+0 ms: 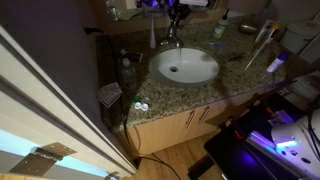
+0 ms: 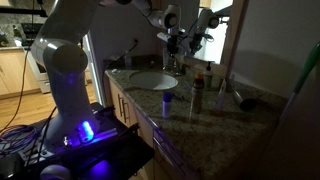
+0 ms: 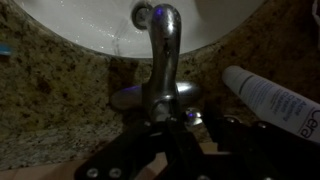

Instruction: Open the tap, wet the toothbrush, put it back and close the tap

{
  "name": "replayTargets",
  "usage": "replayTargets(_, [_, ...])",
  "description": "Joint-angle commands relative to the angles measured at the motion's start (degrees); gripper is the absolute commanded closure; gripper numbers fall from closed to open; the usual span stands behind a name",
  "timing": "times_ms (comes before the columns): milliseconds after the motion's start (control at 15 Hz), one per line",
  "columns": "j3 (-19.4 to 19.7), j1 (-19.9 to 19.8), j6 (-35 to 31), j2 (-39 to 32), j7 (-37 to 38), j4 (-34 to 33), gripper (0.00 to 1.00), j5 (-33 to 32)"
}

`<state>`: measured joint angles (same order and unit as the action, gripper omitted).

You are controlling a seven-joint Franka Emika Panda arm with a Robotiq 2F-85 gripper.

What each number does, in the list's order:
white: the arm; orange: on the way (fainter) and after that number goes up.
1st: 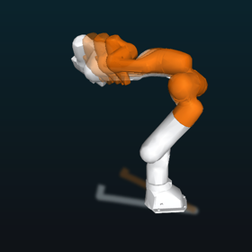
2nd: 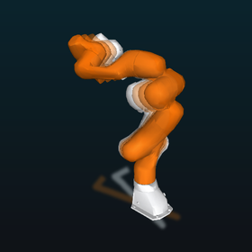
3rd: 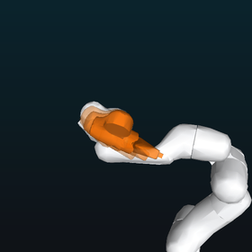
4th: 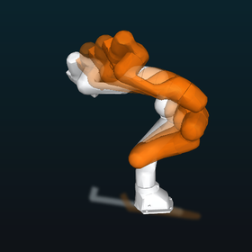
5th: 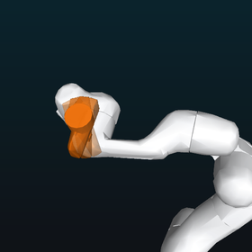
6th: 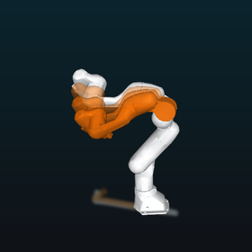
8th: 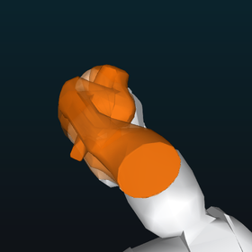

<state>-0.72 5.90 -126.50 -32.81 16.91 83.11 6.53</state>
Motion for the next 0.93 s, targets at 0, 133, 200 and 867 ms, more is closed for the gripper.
replayTargets(0, [-0.1,0.0,-1.2,-0.8,-0.5,-0.5,0.93,-0.3])
replayTargets(133, [-0.2,0.0,-0.4,-0.8,-0.6,-0.7,0.93,-0.2])
replayTargets(200, [-0.2,0.0,1.0,-0.9,-0.6,-0.9,0.93,-0.3])
replayTargets(867, [-0.7,0.1,14.1,-3.7,-1.6,-4.1,0.93,-0.7])
